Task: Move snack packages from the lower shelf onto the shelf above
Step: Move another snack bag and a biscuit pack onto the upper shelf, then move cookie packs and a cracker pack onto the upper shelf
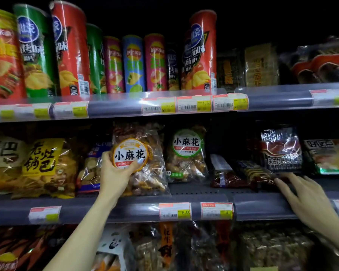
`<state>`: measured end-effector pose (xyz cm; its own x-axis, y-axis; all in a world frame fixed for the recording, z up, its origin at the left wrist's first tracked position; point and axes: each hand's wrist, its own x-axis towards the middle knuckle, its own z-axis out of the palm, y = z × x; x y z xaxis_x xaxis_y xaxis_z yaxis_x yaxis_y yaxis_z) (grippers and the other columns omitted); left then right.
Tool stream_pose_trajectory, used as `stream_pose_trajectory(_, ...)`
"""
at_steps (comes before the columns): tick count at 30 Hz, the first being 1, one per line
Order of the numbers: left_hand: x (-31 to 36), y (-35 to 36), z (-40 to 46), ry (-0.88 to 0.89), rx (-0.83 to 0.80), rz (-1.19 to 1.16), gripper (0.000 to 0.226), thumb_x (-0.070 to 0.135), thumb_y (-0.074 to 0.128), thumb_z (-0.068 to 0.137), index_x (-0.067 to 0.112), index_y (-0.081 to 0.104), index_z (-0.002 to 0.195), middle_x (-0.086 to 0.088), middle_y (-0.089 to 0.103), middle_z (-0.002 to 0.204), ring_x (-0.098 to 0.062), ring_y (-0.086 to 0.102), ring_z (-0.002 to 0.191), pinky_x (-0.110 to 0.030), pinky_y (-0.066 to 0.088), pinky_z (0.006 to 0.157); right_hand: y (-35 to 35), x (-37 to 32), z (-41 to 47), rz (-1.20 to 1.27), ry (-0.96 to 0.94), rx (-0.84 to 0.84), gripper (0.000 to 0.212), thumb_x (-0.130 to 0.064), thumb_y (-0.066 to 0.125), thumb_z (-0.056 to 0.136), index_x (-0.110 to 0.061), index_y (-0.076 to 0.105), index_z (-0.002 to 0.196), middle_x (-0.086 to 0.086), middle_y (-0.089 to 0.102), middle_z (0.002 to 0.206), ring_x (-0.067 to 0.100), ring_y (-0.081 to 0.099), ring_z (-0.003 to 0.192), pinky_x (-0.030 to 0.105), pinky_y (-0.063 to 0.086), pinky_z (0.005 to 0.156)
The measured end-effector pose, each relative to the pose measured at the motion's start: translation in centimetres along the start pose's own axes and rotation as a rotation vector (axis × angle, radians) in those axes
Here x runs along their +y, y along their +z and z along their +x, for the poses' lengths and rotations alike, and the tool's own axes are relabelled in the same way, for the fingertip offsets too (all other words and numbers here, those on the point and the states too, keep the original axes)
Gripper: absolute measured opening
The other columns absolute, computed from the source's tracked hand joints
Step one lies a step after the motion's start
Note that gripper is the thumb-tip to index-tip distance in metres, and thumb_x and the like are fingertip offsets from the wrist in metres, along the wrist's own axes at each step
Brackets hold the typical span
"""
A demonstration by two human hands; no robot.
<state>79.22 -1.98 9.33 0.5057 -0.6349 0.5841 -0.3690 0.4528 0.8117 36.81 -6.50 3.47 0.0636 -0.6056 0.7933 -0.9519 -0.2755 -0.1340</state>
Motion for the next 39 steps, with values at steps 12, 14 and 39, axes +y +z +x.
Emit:
stream_pose_trajectory(12,-0.5,-0.2,0.8,0.057,-0.031,0.106,0.107,0.022,0.084,0.067,0.023,0.014,0.146,-0.011,0.031,0.146,-0.023,0.042,0.126,-0.030,0.035,0.098,0.7,0.2,-0.1,-0.154,-0.079,-0.008,0.045,-0.038,0.029,0.089,-0.009,0.064,0.088,0.009,0.067,0.066,0.035,0.068,0.066,0.040,0.036,0.073)
stream_pose_trajectory(14,-0.5,-0.4,0.5,0.107,-0.010,0.196,0.111,0.030,0.082,0.069,0.033,0.005,0.149,-0.013,0.014,0.152,-0.028,0.026,0.137,-0.035,0.028,0.105,0.7,0.1,-0.2,-0.188,-0.114,0.031,0.042,-0.032,0.032,0.089,-0.007,0.065,0.089,0.011,0.067,0.066,0.035,0.067,0.063,0.045,0.046,0.069)
stream_pose_trajectory(39,4.3,7.7,-6.5,0.723,-0.008,0.837,0.041,0.021,0.049,0.085,0.009,0.060,0.123,-0.017,0.058,0.115,-0.036,0.051,0.105,-0.045,0.042,0.086,-2.1,0.3,-0.4,0.177,0.051,-0.186,0.053,-0.055,0.031,0.093,-0.012,0.057,0.108,0.008,0.065,0.099,0.029,0.058,0.098,0.039,0.034,0.098)
